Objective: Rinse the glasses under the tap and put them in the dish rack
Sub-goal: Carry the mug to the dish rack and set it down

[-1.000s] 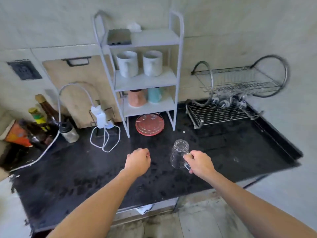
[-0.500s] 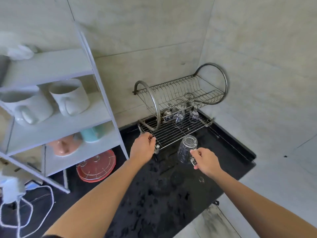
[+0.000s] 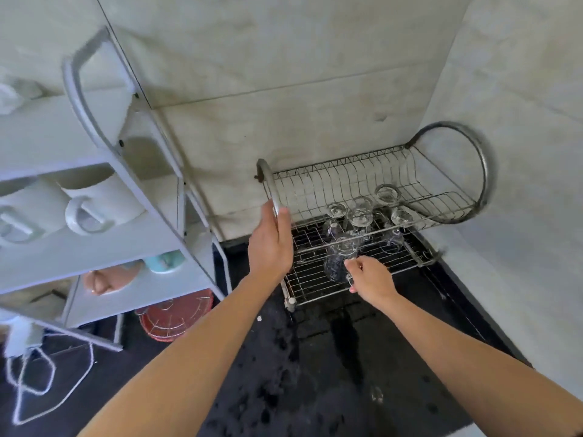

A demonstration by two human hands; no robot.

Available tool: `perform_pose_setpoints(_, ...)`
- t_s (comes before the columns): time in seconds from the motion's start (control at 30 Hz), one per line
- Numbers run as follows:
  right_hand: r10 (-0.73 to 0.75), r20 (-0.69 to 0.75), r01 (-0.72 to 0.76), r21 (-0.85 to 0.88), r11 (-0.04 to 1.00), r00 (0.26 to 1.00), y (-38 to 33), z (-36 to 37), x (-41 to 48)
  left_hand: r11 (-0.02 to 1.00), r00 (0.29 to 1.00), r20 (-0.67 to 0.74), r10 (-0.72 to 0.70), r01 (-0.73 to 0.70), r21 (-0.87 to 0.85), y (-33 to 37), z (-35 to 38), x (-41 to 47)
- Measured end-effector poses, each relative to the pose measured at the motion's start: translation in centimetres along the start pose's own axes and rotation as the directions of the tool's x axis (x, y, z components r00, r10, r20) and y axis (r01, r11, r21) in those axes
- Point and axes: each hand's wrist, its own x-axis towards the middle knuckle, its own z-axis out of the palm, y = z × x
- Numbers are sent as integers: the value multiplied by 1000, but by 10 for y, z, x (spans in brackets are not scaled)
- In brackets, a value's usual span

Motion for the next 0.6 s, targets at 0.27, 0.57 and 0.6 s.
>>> perform_pose_setpoints(0.27,-51,184,62,-53,997,982,13,16,81,983,970,-240,-43,85,165,4,23,-3)
perform_pose_setpoints(0.57,-68,142,22,304,952,988,16,28,87,971,951,-297,-90,150,188,8,30,-3)
perform_pose_setpoints(0.6,-58,154,3,334,943,986,16,26,87,970,950,-300,-89,151,190,7,31,-3)
